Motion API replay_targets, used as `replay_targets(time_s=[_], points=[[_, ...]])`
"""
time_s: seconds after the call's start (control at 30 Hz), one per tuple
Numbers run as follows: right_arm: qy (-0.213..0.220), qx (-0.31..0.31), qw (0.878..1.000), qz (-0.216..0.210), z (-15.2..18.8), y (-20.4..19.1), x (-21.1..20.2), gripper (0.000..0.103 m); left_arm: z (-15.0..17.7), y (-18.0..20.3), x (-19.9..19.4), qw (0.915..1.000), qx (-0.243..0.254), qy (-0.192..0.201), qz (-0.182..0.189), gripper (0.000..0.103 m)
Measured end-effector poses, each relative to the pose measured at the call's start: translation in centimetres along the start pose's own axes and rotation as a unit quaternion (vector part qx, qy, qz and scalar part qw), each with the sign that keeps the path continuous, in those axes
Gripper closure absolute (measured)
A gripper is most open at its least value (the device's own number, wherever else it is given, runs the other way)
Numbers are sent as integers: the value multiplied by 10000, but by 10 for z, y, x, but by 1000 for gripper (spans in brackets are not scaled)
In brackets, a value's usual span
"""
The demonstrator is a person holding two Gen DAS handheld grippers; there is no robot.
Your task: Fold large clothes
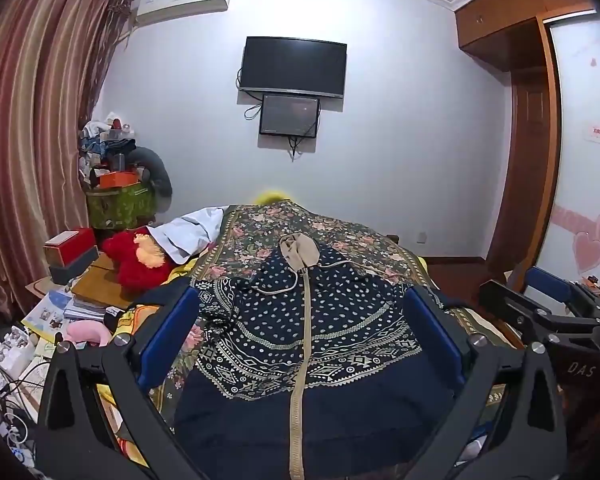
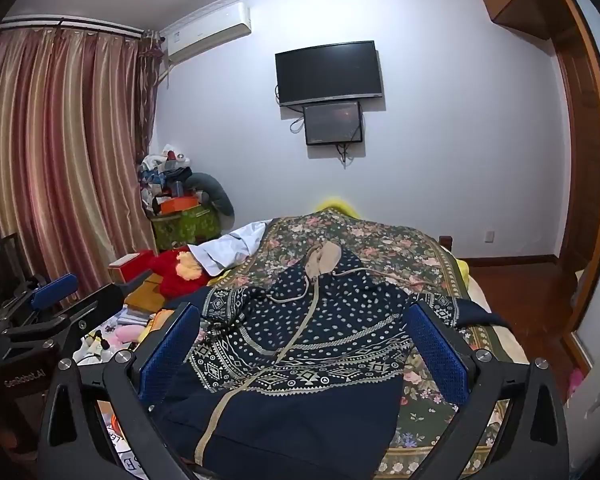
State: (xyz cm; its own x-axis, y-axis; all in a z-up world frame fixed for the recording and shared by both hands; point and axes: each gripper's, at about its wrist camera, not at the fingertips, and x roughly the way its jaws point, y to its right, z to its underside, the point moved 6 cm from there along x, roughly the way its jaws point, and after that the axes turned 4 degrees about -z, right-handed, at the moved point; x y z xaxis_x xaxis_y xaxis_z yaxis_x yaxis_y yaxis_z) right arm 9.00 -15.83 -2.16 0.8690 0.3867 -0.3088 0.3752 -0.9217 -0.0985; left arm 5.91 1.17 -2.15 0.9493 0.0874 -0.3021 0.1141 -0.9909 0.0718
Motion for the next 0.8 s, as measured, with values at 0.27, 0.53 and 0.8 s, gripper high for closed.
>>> replay_targets(time_s=[0.27, 0.53, 0.8], points=[[15, -24, 10000, -7, -2, 0, -1, 0, 4, -4, 2, 10000, -29, 35, -19, 0], [58, -21, 10000, -28, -4, 1, -3, 0, 3, -1, 0, 10000, 18, 79, -21, 0], [61, -25, 10000, -24, -4, 0, -3, 0, 2, 3, -2, 9999, 83, 110, -27, 0]])
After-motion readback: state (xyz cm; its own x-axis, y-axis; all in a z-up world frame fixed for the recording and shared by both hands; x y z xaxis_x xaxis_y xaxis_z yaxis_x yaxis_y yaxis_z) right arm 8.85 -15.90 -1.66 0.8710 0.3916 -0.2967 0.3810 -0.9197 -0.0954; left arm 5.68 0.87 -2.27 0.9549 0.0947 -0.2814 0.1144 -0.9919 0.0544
